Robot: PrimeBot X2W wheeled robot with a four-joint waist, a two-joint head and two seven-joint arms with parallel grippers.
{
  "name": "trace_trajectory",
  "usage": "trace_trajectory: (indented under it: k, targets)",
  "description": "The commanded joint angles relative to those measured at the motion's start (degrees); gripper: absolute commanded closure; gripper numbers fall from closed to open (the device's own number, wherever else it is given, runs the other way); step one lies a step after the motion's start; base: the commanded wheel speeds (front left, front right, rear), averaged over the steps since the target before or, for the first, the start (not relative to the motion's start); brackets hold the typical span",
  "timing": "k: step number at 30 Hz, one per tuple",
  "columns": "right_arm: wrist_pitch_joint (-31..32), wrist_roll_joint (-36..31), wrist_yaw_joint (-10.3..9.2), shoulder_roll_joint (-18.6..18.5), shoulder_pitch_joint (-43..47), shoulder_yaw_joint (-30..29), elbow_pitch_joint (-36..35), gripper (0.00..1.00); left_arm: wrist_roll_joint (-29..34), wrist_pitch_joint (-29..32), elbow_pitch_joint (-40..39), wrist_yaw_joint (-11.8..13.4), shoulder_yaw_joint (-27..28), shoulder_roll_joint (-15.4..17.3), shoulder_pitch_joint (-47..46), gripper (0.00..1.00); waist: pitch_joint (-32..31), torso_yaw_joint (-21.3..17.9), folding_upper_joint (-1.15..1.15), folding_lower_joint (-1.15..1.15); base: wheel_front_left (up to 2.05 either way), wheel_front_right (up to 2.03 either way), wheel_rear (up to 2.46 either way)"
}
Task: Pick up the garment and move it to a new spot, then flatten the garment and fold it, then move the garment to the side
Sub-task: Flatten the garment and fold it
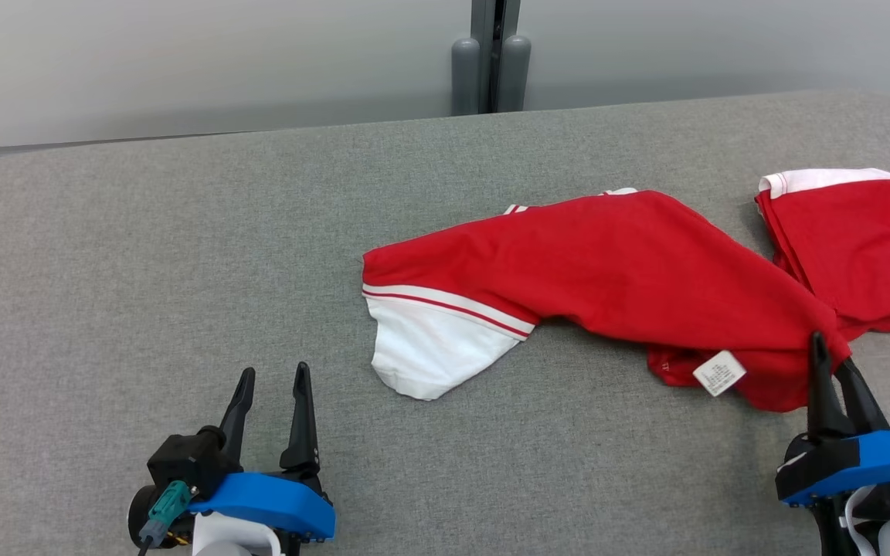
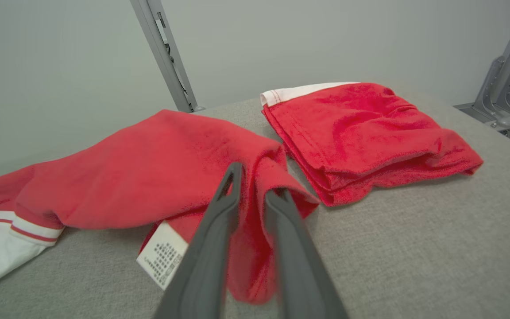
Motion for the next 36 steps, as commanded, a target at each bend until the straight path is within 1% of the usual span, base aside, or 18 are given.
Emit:
trace_trajectory:
  k: [1, 4, 7, 12, 16, 17, 20, 24, 29, 32, 36]
  targets:
    - [-1.3, -0.9, 0.0, 0.0, 0.5, -0.5, 2.2, 0.0, 0.4, -0.1, 0.1, -0.1, 0.5, 0.0, -0.7, 0.0, 0.1, -0.2, 0.0, 0.0, 0.0, 0.0, 0.0]
    - [-3.3, -2.4, 0.0, 0.0, -0.7, -0.9, 4.5, 0.0, 0.6, -0.1, 0.2, -0.2, 0.7, 0.0, -0.9, 0.0, 0.1, -0.5, 0.0, 0.0, 0.0, 0.0, 0.0]
    - [-5.6, -4.4, 0.0, 0.0, -1.8, -2.2, 4.2, 0.0, 0.9, -0.1, 0.3, -0.3, 0.9, 0.0, -0.6, 0.0, -0.3, -1.0, 0.0, 0.0, 0.0, 0.0, 0.0]
    - [-7.9, -8.2, 0.0, 0.0, -3.1, -3.5, -0.6, 0.0, 1.5, -0.1, 0.9, -0.8, 0.2, 0.3, -1.2, 0.0, -1.0, -1.8, 0.0, 0.0, 0.0, 0.0, 0.0]
    - [-8.5, -7.9, 0.0, 0.1, -3.4, -0.3, -5.0, 0.0, 2.7, 0.8, 2.1, -1.5, -1.6, 0.9, -3.7, 0.0, -0.8, -2.4, 0.0, 0.0, 0.0, 0.0, 0.0]
    - [-8.5, -7.9, 0.0, 0.1, -3.4, -0.3, -5.0, 0.0, 2.7, 0.8, 2.1, -1.5, -1.6, 0.9, -3.7, 0.0, -0.8, -2.4, 0.0, 0.0, 0.0, 0.0, 0.0]
    - [-8.5, -6.8, 0.0, 0.0, -3.6, 3.1, -6.7, 0.0, 3.7, 2.9, 3.7, -2.1, -3.2, 1.6, -6.8, 0.0, 0.0, -2.9, 0.0, 0.0, 0.0, 0.0, 0.0]
    - [-8.4, -6.3, 0.0, 0.0, -4.7, 7.4, -7.5, 0.0, 4.3, 7.5, 7.1, -2.7, -4.8, 2.2, -12.4, 0.0, 1.8, -3.9, 0.0, 0.0, 0.0, 0.0, 0.0]
    - [-8.9, -5.2, 0.0, 0.0, -6.8, 11.5, -6.9, 0.0, 5.7, 14.0, 13.1, -2.8, -6.0, 4.3, -18.1, 0.0, 4.2, -5.8, 0.0, 0.0, 0.0, 0.0, 0.0]
    - [-9.1, -4.2, 0.0, 0.0, -7.6, 12.8, -6.4, 0.0, 4.8, 17.1, 15.0, -3.5, -7.1, 4.6, -20.4, 0.0, 5.3, -6.9, 0.0, 0.0, 0.0, 0.0, 0.0]
    - [-9.7, -4.1, 0.0, 0.0, -7.7, 12.4, -5.8, 0.0, 4.4, 19.5, 15.9, -4.4, -9.4, 5.4, -21.1, 0.0, 6.0, -7.8, 0.0, 0.0, 0.0, 0.0, 0.0]
